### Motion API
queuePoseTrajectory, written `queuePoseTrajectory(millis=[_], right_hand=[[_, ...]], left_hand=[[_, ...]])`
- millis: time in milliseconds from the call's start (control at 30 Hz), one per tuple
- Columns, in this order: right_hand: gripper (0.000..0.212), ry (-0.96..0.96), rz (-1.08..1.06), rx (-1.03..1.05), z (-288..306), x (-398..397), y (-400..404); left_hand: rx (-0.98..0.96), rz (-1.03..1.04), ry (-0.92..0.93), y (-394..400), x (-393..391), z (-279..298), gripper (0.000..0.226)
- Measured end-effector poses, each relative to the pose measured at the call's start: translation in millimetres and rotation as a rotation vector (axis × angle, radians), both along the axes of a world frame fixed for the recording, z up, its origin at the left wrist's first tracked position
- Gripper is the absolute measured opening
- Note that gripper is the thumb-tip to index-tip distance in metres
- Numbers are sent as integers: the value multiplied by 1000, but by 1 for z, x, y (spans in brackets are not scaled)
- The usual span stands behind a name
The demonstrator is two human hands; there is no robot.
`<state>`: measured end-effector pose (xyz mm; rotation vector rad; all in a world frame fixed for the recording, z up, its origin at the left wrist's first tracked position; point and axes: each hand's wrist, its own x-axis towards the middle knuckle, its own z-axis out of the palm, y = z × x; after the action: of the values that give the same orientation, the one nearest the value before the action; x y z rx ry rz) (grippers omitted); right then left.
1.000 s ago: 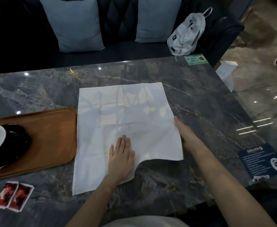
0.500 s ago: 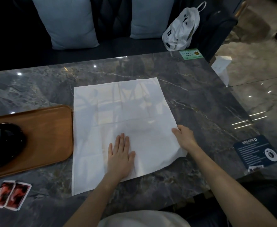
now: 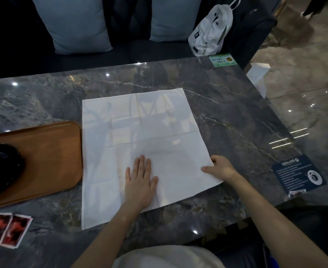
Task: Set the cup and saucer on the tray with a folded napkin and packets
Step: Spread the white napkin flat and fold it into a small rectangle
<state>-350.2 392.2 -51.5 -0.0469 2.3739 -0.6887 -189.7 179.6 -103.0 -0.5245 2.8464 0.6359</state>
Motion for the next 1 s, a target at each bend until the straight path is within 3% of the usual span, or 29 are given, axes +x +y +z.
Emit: queuePoseTrajectory(millis=[133, 267, 433, 600, 700, 833, 933, 1000], right_hand=[[51, 139, 48, 248, 11, -2, -17], [68, 305, 185, 314, 15, -6, -50], [49, 370, 311, 230, 15, -18, -100], [36, 434, 405, 92, 15, -45, -150], [32, 462, 469, -1, 13, -69, -179], [27, 489, 536, -110, 6, -102, -216], [30, 572, 573, -138, -5, -124, -236], [35, 627, 573, -118, -13, -137, -246]], left_hand=[[25, -9, -8, 5, 3, 3, 73], [-11, -4, -32, 7, -3, 13, 82], [-25, 29, 210, -19, -26, 24, 45], [74, 94, 276, -71, -76, 49, 53], [83, 134, 294, -104, -108, 57, 43], [21, 171, 334, -145, -150, 52, 27], [-86, 158, 379, -168, -173, 42, 41], [-181, 124, 273, -179, -185, 32, 44]])
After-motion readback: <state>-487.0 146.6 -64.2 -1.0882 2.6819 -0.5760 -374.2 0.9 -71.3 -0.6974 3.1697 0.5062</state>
